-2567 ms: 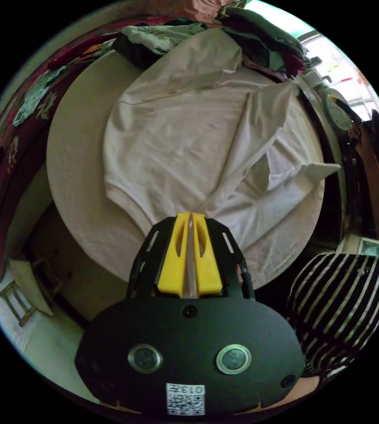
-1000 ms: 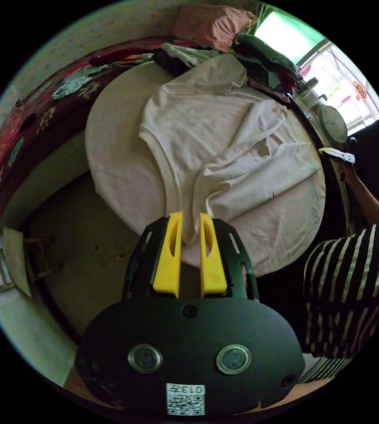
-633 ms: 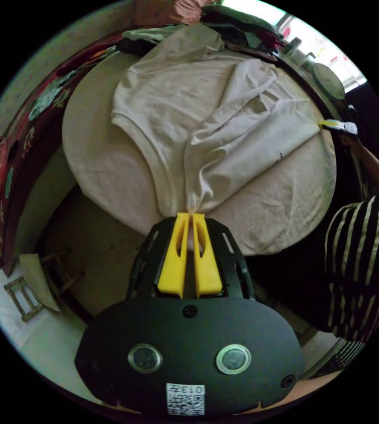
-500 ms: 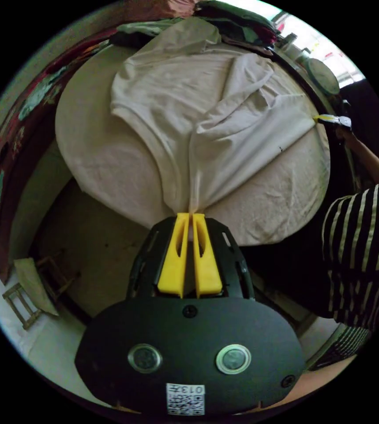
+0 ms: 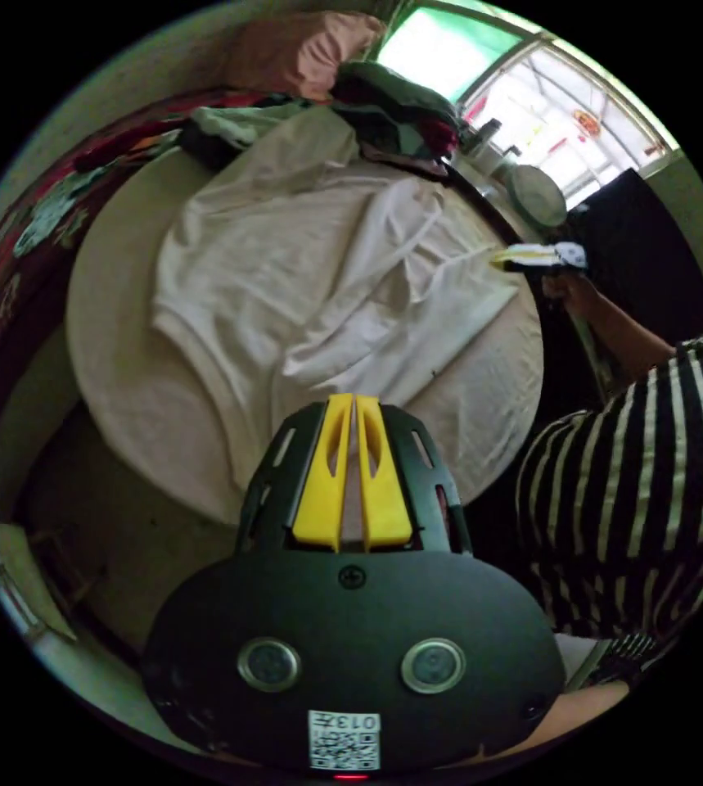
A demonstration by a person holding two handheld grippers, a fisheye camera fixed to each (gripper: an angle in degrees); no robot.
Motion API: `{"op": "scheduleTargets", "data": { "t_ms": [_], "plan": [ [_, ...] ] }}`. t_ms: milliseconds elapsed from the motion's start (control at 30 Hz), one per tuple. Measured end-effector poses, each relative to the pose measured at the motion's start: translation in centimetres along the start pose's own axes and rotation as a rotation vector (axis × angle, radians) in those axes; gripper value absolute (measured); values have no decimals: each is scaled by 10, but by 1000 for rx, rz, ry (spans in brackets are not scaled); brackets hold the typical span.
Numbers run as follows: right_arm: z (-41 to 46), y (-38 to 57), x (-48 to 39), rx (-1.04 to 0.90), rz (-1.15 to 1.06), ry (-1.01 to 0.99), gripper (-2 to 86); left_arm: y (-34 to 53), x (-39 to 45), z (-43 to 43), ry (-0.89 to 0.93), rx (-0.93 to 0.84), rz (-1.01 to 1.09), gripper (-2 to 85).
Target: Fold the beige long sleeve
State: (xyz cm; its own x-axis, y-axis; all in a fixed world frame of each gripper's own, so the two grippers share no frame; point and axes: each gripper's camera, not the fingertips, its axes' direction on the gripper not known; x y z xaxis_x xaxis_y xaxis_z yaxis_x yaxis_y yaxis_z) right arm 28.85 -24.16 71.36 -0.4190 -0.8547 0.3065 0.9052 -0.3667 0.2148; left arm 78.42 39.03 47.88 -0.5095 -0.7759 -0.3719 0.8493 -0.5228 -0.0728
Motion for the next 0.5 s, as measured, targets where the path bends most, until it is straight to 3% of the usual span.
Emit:
{"op": "scheduleTargets", "data": {
  "t_ms": [100, 200, 333, 500],
  "plan": [
    [20, -51, -18, 3, -68, 49, 27, -24, 0, 49, -140, -165, -22, 3],
    [31, -86, -2, -38, -85, 145, 37, -27, -5, 44, -105, -100, -48, 11],
    [29, -109, 81, -47, 139, 209, 64, -34, 8, 17, -239, 45, 22, 63],
    [31, -127, 177, -69, 409, 235, 82, -70, 20, 58, -290, -92, 161, 88]
  ]
}}
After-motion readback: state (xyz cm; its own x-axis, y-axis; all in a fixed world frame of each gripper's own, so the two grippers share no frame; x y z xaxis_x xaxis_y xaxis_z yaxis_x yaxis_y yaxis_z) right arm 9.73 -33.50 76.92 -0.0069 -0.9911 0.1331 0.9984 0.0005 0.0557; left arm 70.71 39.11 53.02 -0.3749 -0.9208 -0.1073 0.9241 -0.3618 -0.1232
